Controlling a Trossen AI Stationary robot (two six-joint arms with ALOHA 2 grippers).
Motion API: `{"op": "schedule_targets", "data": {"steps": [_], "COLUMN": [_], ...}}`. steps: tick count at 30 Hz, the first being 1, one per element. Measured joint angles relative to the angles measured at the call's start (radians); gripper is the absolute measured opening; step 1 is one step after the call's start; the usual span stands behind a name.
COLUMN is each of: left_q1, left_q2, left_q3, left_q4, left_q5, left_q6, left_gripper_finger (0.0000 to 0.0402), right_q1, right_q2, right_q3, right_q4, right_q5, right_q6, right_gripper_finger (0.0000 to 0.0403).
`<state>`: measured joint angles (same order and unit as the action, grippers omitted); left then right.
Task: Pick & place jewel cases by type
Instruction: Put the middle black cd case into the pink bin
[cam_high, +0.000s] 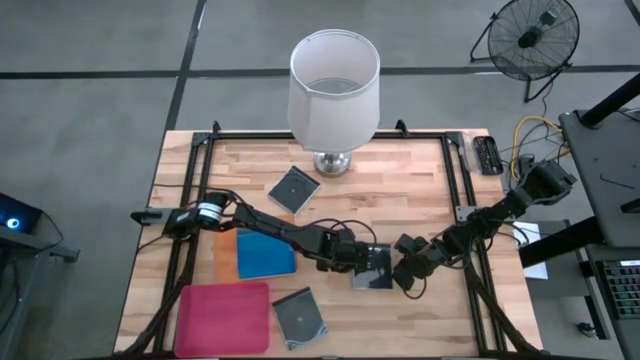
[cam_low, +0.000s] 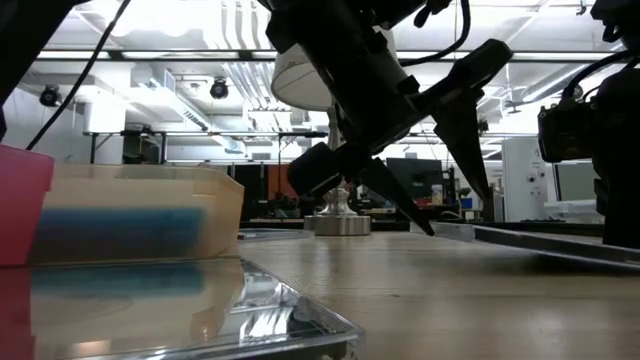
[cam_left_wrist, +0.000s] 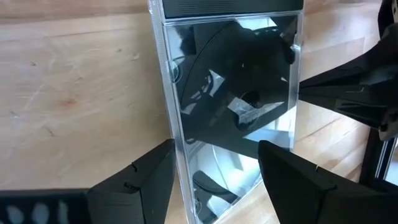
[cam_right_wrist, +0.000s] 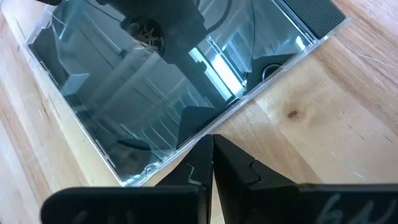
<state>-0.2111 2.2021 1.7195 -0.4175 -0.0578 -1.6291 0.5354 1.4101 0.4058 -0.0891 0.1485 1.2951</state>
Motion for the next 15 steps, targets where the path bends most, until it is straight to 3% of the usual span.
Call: {"op": "schedule_targets", "data": {"steps": [15], "left_q1": [0.002], "left_q2": [0.000], "left_q3": [0.014], "left_q4": [-0.045], "left_q5": [0.004], "left_q6": [0.033], "left_gripper_finger": [0.0208], "right_q1": [0.000], "right_q2": [0.000], "right_q3": [0.000], "right_q4": [0.008], "right_q5": [0.000], "right_q6": [0.007], "right_gripper_finger": [0.0008]}}
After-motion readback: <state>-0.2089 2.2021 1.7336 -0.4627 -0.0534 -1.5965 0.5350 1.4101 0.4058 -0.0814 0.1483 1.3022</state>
